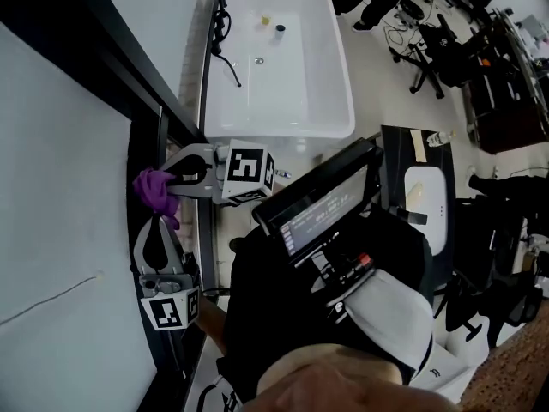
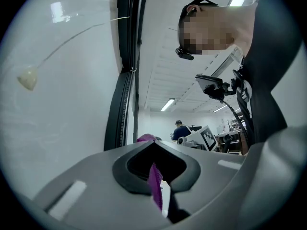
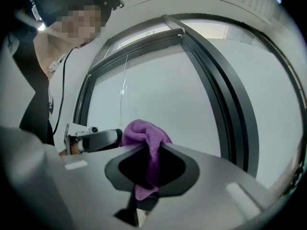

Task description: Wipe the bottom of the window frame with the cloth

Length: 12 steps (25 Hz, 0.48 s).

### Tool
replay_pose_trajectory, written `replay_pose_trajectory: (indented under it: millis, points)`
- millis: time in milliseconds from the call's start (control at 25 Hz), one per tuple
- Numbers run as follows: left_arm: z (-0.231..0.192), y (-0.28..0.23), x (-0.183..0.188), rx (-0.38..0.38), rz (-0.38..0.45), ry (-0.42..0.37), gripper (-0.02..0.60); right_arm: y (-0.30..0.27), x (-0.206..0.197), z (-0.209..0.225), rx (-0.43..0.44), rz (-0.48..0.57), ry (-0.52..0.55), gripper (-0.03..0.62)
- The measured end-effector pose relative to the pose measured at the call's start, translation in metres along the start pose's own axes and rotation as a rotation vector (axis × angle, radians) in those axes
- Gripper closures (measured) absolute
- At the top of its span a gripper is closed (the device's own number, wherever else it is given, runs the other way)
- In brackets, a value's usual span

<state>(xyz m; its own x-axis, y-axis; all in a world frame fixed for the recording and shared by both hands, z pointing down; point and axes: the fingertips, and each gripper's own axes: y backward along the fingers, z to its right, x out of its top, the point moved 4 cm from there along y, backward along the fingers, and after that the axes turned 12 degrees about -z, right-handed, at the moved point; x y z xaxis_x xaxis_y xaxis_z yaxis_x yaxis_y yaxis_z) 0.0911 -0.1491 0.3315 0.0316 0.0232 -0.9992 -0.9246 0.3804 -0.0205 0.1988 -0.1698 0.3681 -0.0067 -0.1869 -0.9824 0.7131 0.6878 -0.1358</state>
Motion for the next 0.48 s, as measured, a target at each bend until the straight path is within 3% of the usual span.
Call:
replay_pose_trajectory:
  millis: [480]
  points:
    - [0.003, 0.003, -0.003, 0.01, 0.005, 0.005, 0.58, 0.006, 0.011, -0.009, -0.003, 0.038, 0.039, 0.54]
